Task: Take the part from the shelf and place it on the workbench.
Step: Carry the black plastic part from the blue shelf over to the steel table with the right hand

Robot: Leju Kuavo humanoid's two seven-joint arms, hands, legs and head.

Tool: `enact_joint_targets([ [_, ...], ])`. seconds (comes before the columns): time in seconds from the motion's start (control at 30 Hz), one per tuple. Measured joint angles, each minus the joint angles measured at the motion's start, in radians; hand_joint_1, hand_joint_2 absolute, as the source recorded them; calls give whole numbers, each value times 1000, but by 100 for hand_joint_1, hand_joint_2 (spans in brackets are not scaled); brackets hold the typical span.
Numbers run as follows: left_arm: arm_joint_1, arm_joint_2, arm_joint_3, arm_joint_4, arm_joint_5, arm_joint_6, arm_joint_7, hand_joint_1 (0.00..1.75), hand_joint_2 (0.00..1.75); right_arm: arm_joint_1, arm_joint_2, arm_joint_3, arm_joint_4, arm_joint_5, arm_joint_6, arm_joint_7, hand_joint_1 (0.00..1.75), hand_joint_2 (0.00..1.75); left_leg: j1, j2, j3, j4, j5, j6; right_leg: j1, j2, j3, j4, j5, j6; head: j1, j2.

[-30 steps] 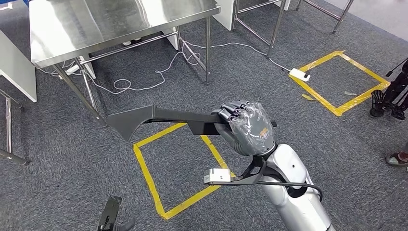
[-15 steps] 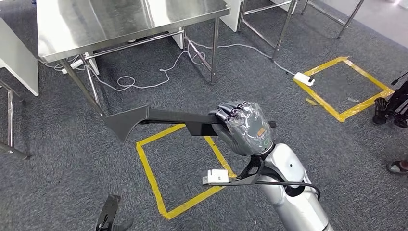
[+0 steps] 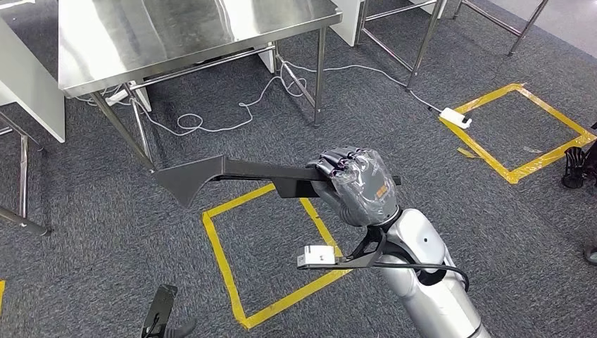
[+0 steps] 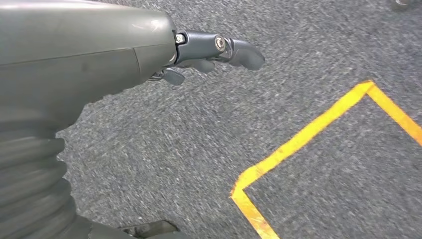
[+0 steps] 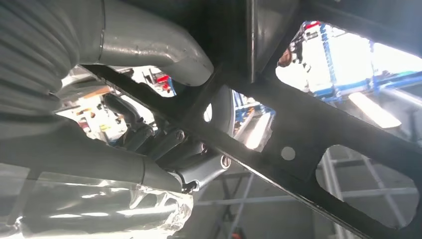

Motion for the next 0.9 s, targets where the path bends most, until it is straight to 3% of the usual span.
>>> enact_joint_targets([
  [0.1,2,0,0,0,-5,1,2,0,175,-1,3,1,2,0,0,0,166,175,5,9,-114,200,-76,-13,1,0,14,0,-13,-14,-1,0],
  [0.13,3,0,1,0,-6,2,3,0,175,-1,3,1,4,0,1,0,166,175,5,9,-146,241,-77,-15,1,0,20,0,-18,-14,-1,0],
  [0.17,3,0,2,0,-6,2,3,0,175,0,3,2,6,0,1,0,166,175,5,10,-160,245,-56,-15,1,1,28,0,-24,-13,-2,0],
  [0.2,4,0,3,0,-6,3,3,0,175,0,4,2,7,0,1,0,166,175,6,10,-154,207,-15,-12,1,1,38,0,-31,-12,-2,0],
  [0.27,4,2,5,0,-8,5,3,0,175,-2,6,2,8,0,1,0,166,175,3,13,-103,69,78,-1,3,2,59,-1,-46,-5,-1,0],
  [0.3,3,2,7,0,-9,6,3,0,175,-3,7,2,8,0,1,-1,166,175,-1,14,-79,10,104,6,5,2,65,-1,-53,-1,-2,0],
  [0.33,3,2,9,0,-11,8,4,0,175,-5,8,2,9,0,1,-1,166,175,-5,15,-64,-26,113,12,7,2,68,-2,-58,4,-2,0],
  [0.43,3,2,15,0,-13,10,5,0,175,-7,10,3,10,0,1,-1,166,175,-8,15,-51,-52,103,27,12,-1,72,-11,-66,20,-1,0],
  [0.5,3,2,17,0,-14,12,4,0,175,-13,11,2,12,-1,1,-1,166,175,-4,14,-30,-72,103,38,16,-2,56,26,-82,22,1,0],
  [0.53,2,2,19,0,-15,13,4,0,175,-16,12,2,13,-1,1,-2,166,175,-3,14,-20,-79,101,44,17,-2,27,79,-100,18,3,0],
  [0.6,1,2,21,0,-16,13,4,0,175,-17,11,2,18,-1,1,-2,166,175,-6,12,-8,-80,91,53,15,-1,-60,221,-140,12,4,0],
  [0.63,2,2,22,0,-16,13,4,0,175,-17,11,2,20,-1,1,-2,166,175,-8,10,-2,-79,85,55,15,-1,-99,270,-146,14,5,0],
  [0.67,3,2,23,0,-16,13,4,0,175,-16,10,2,23,-1,1,-2,166,175,-9,7,5,-79,79,54,15,-1,-120,283,-135,20,5,0],
  [0.7,4,2,24,0,-16,13,4,0,175,-16,9,2,25,0,1,-2,166,175,-9,3,13,-79,72,53,15,-1,-120,253,-105,29,5,0],
  [0.77,4,2,26,0,-16,12,3,0,175,-17,8,2,26,0,1,-2,166,175,-11,-2,32,-78,55,46,15,-1,-70,111,-23,43,6,0],
  [0.83,5,2,27,0,-16,12,2,0,175,-18,8,3,27,0,2,-2,166,175,-15,-5,45,-76,39,37,16,-1,-23,8,22,38,5,0],
  [0.9,5,1,27,0,-16,11,2,0,175,-18,8,4,28,0,2,-2,166,175,-16,-5,49,-75,28,27,19,0,-11,-8,20,22,4,0],
])
